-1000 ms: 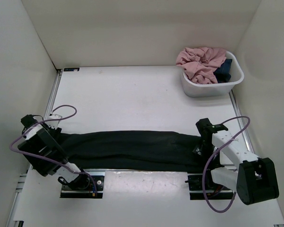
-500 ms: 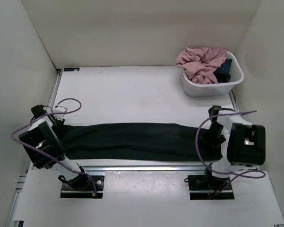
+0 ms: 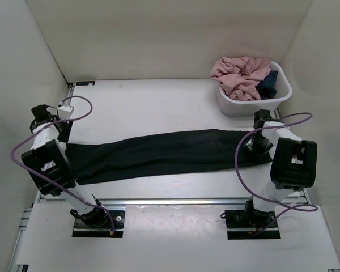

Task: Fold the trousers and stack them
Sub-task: Fold the trousers

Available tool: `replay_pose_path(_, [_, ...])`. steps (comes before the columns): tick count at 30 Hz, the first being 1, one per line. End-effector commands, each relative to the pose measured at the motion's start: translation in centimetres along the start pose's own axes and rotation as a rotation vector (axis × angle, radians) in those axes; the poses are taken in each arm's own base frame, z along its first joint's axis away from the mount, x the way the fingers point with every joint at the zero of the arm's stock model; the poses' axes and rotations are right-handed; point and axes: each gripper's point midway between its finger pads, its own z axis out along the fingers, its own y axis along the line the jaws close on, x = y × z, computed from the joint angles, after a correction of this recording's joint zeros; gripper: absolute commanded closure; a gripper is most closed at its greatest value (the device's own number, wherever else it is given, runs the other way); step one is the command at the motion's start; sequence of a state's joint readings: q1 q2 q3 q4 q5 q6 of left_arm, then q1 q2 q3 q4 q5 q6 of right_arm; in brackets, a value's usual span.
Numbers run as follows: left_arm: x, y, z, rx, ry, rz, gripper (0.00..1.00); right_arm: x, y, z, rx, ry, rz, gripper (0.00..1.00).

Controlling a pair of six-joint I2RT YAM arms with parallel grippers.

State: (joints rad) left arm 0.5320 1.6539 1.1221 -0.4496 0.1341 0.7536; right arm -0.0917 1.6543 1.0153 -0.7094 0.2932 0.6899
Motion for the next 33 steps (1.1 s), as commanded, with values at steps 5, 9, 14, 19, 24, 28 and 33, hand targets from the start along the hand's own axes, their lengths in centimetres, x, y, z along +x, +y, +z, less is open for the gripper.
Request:
replay_pose_path(5, [3.4,-4.8,1.9,0.185,0.178,0.014,0.41,1.8,-1.7,0.0,0.001,0.008,-0.028,0.46])
replay_pose_path(9, [4.8,-5.4,2.0,0.193,0.225,0.023,0.42,2.0,-1.9,-0.1,0.007,0.015,-0.040,0.46])
replay_pose_path(14, [5.2,-5.6,1.5,0.184,0.233,0.009,0.42,2.0,-1.9,-0.1,0.007,0.015,-0.040,0.46])
replay_pose_path(19, [3.9,-3.9,0.3,0.091,0.199,-0.022,0.42,2.0,-1.9,-0.1,0.007,0.015,-0.049,0.46])
replay_pose_path(24, [3.1,-2.6,-1.0,0.019,0.162,-0.086,0.39,2.6,-2.4,0.3,0.019,0.030,-0.062,0.46])
replay_pose_path(28, [2.6,-2.3,-3.0,-0.034,0.113,-0.106,0.38,2.8,-2.5,0.5,0.020,0.032,-0.063,0.46])
replay_pose_path(33, [5.6,-3.9,-1.7,-0.005,0.213,-0.109,0.38,3.3,-2.7,0.8,0.026,0.040,-0.065,0.46])
